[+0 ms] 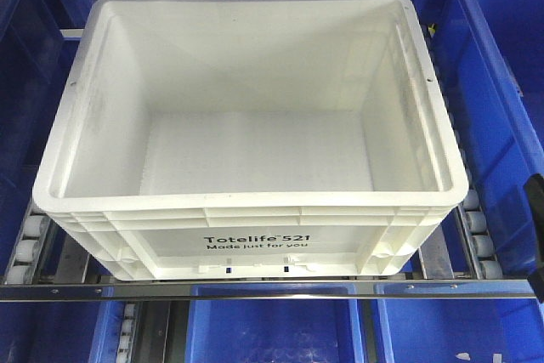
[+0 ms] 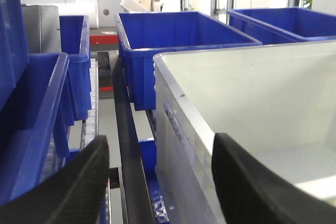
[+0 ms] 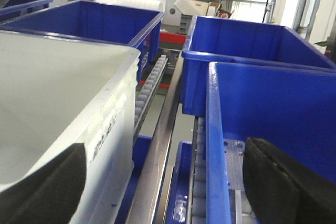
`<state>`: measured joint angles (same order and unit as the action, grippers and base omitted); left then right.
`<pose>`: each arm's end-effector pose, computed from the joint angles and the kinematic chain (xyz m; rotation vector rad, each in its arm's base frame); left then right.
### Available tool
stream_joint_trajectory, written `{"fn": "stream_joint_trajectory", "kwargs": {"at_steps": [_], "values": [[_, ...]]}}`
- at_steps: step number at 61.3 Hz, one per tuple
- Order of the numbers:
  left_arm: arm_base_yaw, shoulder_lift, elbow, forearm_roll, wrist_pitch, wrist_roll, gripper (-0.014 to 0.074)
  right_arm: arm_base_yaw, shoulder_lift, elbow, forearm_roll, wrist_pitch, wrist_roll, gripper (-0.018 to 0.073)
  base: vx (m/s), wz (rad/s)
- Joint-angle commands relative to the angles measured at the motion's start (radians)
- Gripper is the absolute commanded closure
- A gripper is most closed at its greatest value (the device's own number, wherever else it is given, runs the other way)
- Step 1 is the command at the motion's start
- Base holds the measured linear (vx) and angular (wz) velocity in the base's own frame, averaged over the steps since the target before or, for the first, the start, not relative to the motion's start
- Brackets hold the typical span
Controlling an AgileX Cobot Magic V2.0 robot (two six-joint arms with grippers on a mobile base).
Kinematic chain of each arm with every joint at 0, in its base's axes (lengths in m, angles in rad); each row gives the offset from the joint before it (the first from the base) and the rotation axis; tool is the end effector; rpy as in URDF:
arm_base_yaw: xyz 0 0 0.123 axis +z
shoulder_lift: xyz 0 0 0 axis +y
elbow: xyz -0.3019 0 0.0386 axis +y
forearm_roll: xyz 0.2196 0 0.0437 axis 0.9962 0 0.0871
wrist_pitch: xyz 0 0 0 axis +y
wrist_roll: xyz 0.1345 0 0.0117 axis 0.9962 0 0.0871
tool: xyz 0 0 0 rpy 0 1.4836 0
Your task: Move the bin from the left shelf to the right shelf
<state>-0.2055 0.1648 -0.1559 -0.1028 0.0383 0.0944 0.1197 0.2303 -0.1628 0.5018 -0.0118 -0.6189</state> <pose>0.0620 -0.0135 0.2577 0.1540 1.5253 -0.1733 0.0714 0.0079 0.2623 -0.1775 1.5305 -0.0023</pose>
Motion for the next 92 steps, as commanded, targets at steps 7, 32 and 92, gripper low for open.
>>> {"fn": "stream_joint_trajectory", "kwargs": {"at_steps": [7, 32, 92], "values": [[0.003, 0.012, -0.021, -0.011, -0.114, -0.003, 0.0178, -0.005, 0.015, -0.028, 0.001, -0.083, -0.009, -0.0027, 0.00, 0.00], [0.003, 0.012, -0.021, -0.011, -0.102, -0.002, 0.0607, -0.005, 0.015, -0.028, 0.004, -0.087, -0.009, 0.0573, 0.00, 0.00], [0.003, -0.112, -0.021, 0.000, 0.092, -0.001, 0.0605, -0.005, 0.015, -0.028, 0.005, -0.038, -0.004, 0.0566, 0.00, 0.00]]}}
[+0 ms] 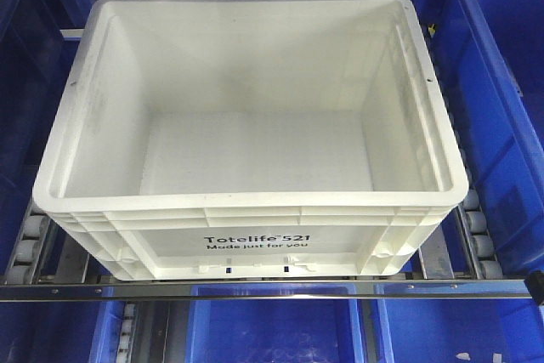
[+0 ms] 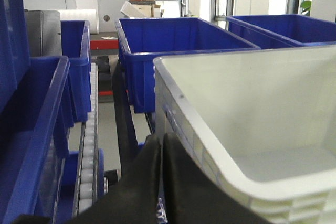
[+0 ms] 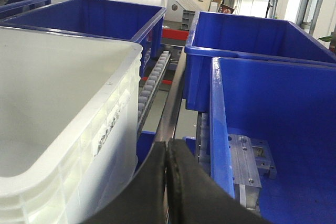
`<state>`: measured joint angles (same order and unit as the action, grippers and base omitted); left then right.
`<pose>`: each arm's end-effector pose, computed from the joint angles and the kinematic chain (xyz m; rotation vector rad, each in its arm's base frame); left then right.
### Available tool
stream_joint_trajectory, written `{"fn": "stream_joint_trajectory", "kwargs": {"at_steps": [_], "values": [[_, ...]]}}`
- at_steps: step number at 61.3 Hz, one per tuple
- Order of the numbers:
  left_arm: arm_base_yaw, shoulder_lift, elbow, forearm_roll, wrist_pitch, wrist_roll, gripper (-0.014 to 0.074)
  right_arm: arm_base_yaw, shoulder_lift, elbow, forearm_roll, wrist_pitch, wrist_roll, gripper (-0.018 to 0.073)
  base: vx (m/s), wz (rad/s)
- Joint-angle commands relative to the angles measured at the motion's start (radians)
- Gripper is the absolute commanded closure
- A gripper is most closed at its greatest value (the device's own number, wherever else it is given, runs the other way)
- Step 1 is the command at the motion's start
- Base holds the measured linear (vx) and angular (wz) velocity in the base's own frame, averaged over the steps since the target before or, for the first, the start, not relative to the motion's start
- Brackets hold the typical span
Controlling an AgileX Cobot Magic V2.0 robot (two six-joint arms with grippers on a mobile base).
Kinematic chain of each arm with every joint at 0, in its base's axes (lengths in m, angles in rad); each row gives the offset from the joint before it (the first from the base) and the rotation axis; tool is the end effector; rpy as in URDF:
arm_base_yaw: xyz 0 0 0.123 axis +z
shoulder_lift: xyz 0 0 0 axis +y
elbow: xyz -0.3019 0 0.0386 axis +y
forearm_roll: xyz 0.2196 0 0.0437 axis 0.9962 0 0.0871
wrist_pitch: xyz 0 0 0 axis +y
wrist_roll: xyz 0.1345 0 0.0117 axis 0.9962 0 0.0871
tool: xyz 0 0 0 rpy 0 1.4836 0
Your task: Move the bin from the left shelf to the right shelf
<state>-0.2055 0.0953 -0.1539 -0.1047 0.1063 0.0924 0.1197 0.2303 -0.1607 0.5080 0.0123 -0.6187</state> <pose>0.0532 -0.0126 0.2520 0.1572 1.5254 -0.1815 0.0714 0.0094 0.2587 -0.1845 1.5530 0.0117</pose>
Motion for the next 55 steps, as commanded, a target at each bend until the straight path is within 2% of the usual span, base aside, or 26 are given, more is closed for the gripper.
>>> {"fn": "stream_joint_trajectory", "kwargs": {"at_steps": [1, 5, 9, 14, 19, 55], "values": [[0.003, -0.054, -0.023, 0.008, 0.053, 0.002, 0.0605, -0.005, 0.015, -0.030, -0.002, -0.062, -0.004, 0.0566, 0.00, 0.00], [0.003, -0.105, -0.019, 0.029, 0.138, 0.002, 0.0605, -0.005, 0.015, -0.030, -0.002, -0.062, -0.004, 0.0566, 0.00, 0.00], [0.003, -0.123, 0.013, 0.046, 0.147, 0.001, 0.0605, -0.005, 0.016, -0.030, -0.002, -0.062, -0.004, 0.0567, 0.00, 0.00], [0.003, -0.120, 0.081, 0.042, 0.051, -0.012, 0.0605, -0.005, 0.016, -0.030, -0.002, -0.062, -0.004, 0.0567, 0.00, 0.00], [0.003, -0.120, 0.175, 0.033, -0.141, -0.050, 0.0605, -0.005, 0.016, -0.030, -0.002, -0.062, -0.004, 0.0567, 0.00, 0.00], [0.003, -0.119, 0.158, 0.045, -0.127, -0.059, 0.0605, -0.005, 0.015, -0.030, -0.003, -0.062, -0.004, 0.0567, 0.00, 0.00]]}}
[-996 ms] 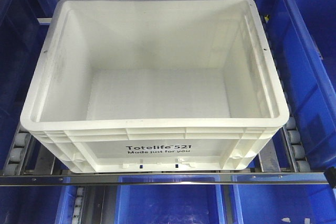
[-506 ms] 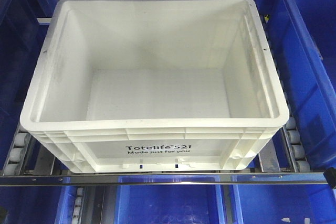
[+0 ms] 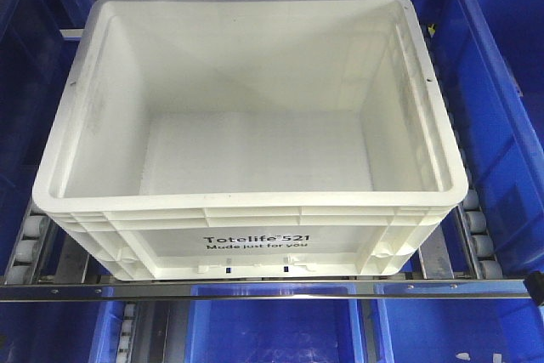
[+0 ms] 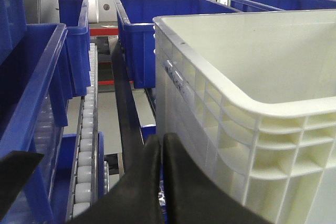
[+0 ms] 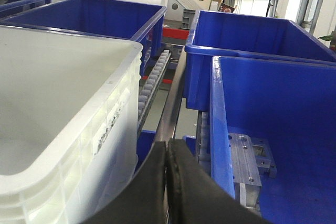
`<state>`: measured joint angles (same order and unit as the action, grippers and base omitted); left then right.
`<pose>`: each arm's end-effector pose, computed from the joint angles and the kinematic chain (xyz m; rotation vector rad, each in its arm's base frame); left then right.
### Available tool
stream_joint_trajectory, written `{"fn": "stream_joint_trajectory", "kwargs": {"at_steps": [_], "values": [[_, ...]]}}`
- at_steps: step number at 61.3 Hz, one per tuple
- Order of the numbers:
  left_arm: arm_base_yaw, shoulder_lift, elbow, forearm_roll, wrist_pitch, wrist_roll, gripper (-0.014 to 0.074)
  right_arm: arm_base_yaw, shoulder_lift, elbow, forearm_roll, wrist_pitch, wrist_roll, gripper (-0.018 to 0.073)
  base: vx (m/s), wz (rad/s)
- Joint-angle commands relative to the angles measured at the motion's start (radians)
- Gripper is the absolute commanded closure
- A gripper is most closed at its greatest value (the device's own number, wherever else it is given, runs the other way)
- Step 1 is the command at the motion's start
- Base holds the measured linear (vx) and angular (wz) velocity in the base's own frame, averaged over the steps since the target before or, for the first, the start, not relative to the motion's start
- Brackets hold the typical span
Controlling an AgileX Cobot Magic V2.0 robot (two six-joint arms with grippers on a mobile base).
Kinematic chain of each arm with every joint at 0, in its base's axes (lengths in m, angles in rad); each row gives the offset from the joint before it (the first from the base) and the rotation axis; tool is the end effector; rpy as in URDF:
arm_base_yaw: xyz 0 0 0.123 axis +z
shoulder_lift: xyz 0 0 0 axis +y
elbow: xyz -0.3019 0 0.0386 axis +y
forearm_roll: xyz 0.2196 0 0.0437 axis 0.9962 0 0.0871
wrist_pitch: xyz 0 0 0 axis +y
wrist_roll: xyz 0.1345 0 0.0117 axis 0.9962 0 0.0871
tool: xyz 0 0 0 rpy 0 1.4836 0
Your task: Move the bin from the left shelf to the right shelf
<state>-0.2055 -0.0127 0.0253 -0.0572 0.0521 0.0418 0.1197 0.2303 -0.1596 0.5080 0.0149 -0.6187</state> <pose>0.0515 -0.0112 0.2017 0.1496 1.5437 -0.1771 0.0714 0.0096 0.2580 -0.1859 1.5563 0.0127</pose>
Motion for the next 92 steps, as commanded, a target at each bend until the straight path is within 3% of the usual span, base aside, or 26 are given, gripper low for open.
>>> {"fn": "stream_joint_trajectory", "kwargs": {"at_steps": [1, 40, 44, 52, 57, 61, 70, 92], "values": [[0.003, -0.011, -0.021, -0.003, -0.072, -0.009, 0.0605, -0.005, 0.015, -0.031, -0.003, -0.064, -0.004, 0.0567, 0.00, 0.00], [0.003, -0.011, -0.021, -0.003, -0.072, -0.009, 0.0605, -0.005, 0.015, -0.027, -0.024, -0.064, 0.002, 0.0567, 0.00, 0.00], [0.003, -0.011, -0.021, -0.003, -0.072, -0.009, 0.0604, -0.005, 0.015, -0.014, -0.114, -0.065, 0.079, 0.0567, 0.00, 0.00], [0.003, -0.011, -0.021, -0.003, -0.072, -0.009, 0.0604, -0.005, -0.018, 0.074, -0.448, -0.103, 0.511, 0.0567, 0.00, 0.00], [0.003, -0.011, -0.021, -0.003, -0.072, -0.009, 0.0604, -0.005, -0.069, 0.151, -0.523, -0.132, 0.665, 0.0567, 0.00, 0.00], [0.003, -0.011, -0.021, -0.003, -0.072, -0.009, 0.0604, -0.005, -0.127, 0.208, -0.508, -0.137, 0.700, 0.0567, 0.00, 0.00], [0.003, -0.011, -0.021, -0.003, -0.072, -0.009, 0.0604, -0.005, -0.257, 0.206, -0.500, 0.007, 0.698, 0.0567, 0.00, 0.00], [0.003, -0.011, -0.022, -0.003, -0.072, -0.009, 0.0604, -0.005, -0.252, 0.206, -0.503, 0.000, 0.695, 0.0567, 0.00, 0.00]]}}
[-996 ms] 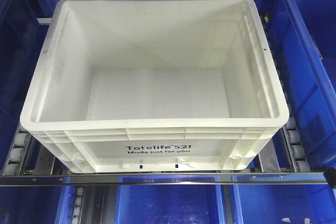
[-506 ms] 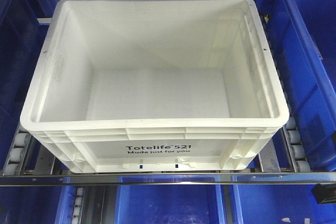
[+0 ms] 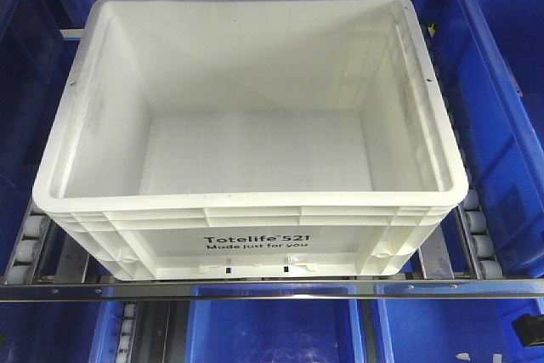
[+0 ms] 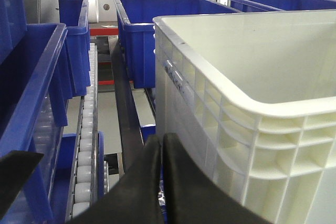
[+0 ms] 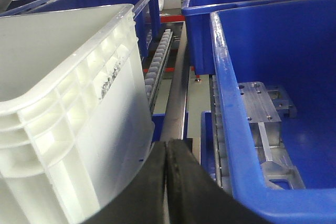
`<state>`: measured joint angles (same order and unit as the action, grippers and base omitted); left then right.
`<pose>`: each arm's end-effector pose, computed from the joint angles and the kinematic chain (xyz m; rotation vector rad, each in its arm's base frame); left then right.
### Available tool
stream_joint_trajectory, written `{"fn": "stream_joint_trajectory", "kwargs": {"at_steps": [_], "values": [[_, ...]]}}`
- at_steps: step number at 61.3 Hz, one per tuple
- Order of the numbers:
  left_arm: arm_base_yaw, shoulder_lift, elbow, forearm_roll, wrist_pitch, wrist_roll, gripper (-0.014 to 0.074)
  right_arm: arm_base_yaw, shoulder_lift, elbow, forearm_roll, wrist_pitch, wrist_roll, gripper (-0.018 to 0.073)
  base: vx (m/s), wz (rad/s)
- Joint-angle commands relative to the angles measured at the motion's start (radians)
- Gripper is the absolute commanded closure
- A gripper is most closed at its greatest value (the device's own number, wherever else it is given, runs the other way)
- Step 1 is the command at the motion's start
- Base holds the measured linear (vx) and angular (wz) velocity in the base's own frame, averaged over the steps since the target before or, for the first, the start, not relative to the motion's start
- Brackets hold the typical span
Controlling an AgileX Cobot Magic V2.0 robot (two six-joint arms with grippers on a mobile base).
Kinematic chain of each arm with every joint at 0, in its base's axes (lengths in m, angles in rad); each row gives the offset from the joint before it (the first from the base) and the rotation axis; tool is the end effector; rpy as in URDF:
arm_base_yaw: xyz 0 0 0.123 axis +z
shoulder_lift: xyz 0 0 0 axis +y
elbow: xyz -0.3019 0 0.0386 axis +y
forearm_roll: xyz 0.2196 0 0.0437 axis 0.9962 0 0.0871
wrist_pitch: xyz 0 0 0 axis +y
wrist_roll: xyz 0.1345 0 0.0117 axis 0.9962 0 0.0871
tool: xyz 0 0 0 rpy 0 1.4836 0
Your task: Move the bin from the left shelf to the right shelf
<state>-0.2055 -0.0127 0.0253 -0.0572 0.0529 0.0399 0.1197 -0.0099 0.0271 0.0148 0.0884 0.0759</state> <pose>0.0516 -0.0112 0.2016 0.1483 1.5446 -0.1786 0.0526 0.0065 0.1960 -0.0241 1.5914 0.1651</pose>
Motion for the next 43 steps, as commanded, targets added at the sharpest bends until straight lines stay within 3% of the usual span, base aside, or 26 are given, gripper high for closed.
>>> {"fn": "stream_joint_trajectory", "kwargs": {"at_steps": [1, 43], "values": [[0.003, -0.011, -0.022, -0.003, -0.073, -0.007, 0.0604, -0.005, -0.012, 0.019, -0.009, -0.074, 0.001, 0.0567, 0.00, 0.00], [0.003, -0.011, -0.022, -0.003, -0.073, -0.007, 0.0604, -0.005, -0.012, 0.019, -0.009, -0.072, 0.001, 0.0567, 0.00, 0.00]]}}
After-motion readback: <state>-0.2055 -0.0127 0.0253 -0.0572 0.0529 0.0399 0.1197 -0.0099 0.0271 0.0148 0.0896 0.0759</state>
